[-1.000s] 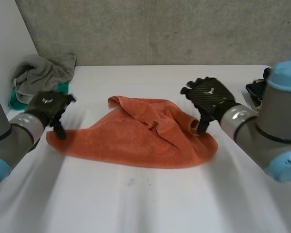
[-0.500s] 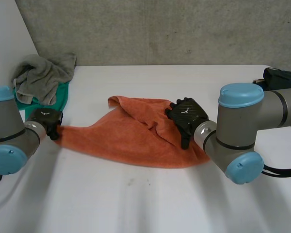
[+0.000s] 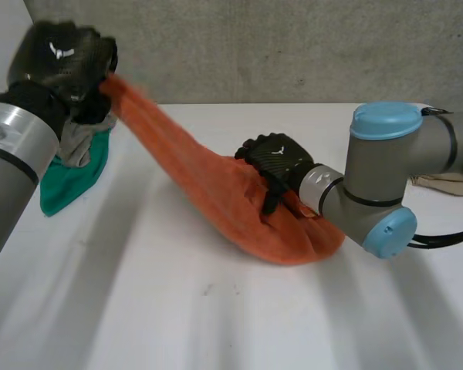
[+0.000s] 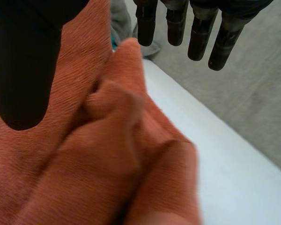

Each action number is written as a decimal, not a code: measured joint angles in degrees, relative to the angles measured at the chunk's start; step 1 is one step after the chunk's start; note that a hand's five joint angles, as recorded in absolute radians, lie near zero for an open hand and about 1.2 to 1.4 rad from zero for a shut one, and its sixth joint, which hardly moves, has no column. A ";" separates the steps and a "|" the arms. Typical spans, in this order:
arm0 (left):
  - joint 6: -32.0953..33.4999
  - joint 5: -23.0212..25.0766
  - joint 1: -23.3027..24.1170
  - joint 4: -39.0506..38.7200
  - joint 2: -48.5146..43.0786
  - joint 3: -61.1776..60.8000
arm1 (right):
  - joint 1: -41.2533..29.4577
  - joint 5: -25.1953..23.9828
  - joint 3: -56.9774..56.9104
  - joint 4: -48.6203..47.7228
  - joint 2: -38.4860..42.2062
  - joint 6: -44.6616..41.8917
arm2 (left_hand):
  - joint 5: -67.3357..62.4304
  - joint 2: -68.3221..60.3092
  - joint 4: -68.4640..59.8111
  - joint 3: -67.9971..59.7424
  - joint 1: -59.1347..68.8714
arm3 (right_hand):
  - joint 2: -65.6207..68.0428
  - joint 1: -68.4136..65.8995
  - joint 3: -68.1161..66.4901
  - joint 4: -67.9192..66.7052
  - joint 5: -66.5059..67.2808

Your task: Fold the laundry.

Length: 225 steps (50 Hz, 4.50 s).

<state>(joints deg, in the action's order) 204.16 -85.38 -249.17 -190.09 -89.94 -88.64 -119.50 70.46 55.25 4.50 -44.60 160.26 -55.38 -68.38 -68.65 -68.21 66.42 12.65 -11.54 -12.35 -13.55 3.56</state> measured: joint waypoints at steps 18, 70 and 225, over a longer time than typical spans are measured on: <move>0.20 1.87 3.76 -2.77 5.38 -0.84 | -3.48 2.89 -4.81 -9.29 5.80 20.29 | 0.00 -0.12 -0.02 -0.01 0.00 | 54.94 -45.83 -55.19 -54.08 52.65; -0.07 -0.66 7.71 -9.14 1.50 3.94 | -3.41 1.64 -14.27 -3.05 14.12 8.57 | 0.00 -0.26 -0.24 -0.21 0.00 | 54.98 -43.49 -55.39 -54.28 51.10; 0.04 -2.51 5.38 -15.23 -4.22 0.25 | 10.83 6.48 7.78 9.16 -2.09 -26.86 | 0.00 -0.27 -0.27 -0.22 0.00 | -0.05 0.02 0.04 0.04 0.20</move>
<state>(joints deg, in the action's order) 204.20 -87.89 -243.79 -205.32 -94.16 -88.39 -108.67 76.93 63.03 13.66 -46.69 133.40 -55.38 -68.65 -68.92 -68.43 66.42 12.60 -11.52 -12.31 -13.52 3.75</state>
